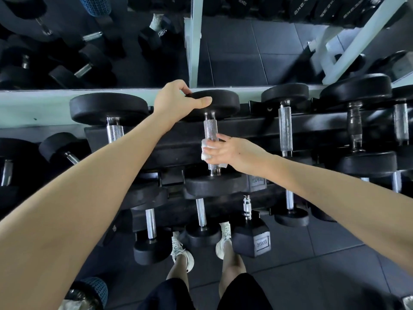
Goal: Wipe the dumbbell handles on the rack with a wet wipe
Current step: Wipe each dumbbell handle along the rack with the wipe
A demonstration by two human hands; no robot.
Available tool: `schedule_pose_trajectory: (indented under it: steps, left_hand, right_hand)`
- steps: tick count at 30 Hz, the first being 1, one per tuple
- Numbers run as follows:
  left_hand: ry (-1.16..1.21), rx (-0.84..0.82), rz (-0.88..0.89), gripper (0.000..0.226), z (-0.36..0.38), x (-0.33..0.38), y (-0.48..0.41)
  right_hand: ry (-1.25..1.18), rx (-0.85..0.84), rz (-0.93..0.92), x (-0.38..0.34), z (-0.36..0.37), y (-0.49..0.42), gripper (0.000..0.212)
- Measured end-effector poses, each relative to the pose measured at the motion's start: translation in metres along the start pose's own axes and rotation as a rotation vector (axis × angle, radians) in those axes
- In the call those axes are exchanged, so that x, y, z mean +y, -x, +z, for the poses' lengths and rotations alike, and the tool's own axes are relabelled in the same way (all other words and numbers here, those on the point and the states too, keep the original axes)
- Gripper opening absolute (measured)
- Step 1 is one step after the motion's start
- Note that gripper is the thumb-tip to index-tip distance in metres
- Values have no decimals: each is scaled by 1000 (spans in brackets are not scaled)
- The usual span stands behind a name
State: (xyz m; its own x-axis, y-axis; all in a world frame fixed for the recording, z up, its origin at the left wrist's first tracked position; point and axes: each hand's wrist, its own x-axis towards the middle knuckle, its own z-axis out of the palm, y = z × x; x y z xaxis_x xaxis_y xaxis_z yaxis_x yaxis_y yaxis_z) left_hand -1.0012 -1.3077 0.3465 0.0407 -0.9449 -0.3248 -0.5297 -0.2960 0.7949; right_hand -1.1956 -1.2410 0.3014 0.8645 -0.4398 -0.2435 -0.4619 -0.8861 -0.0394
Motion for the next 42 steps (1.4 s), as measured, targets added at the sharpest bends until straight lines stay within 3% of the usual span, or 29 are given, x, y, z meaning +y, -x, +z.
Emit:
schedule_pose_trajectory:
  steps: [4, 7, 9, 14, 17, 21, 24, 26, 29, 33, 38, 42]
  left_hand:
    - [11, -9, -18, 54, -2, 3, 1]
    - [28, -9, -30, 53, -1, 6, 4]
    - [37, -7, -41, 54, 1, 8, 6]
    - [-28, 3, -102, 55, 8, 17, 13]
    - [-220, 119, -92, 52, 21, 38, 24]
    - [-350, 352, 101, 36, 62, 77, 45]
    - [-319, 421, 176, 20, 111, 102, 56]
    - [-262, 382, 145, 18, 142, 117, 57]
    - [-155, 307, 53, 20, 176, 130, 52]
    - [-177, 238, 19, 27, 193, 136, 40]
    - [-217, 175, -10, 35, 186, 139, 28]
    - [-258, 183, 9, 37, 175, 132, 27]
  right_hand:
    - [-468, -123, 176, 2, -12, 22, 41]
    - [-723, -9, 426, -1, -21, 45, 38]
    - [-700, 54, 473, -2, -29, 65, 40]
    - [-313, 177, 355, 7, -31, 113, 67]
    - [-336, 241, 478, 24, -14, 155, 62]
    - [-507, 283, 605, 66, 11, 203, 55]
    - [-550, 263, 533, 104, 28, 212, 48]
    - [-505, 292, 471, 129, 38, 204, 50]
    - [-410, 318, 338, 158, 48, 178, 58]
    - [-342, 315, 134, 167, 66, 151, 48]
    - [-214, 303, -248, 156, 84, 160, 50]
    - [-135, 387, -162, 191, 68, 143, 54]
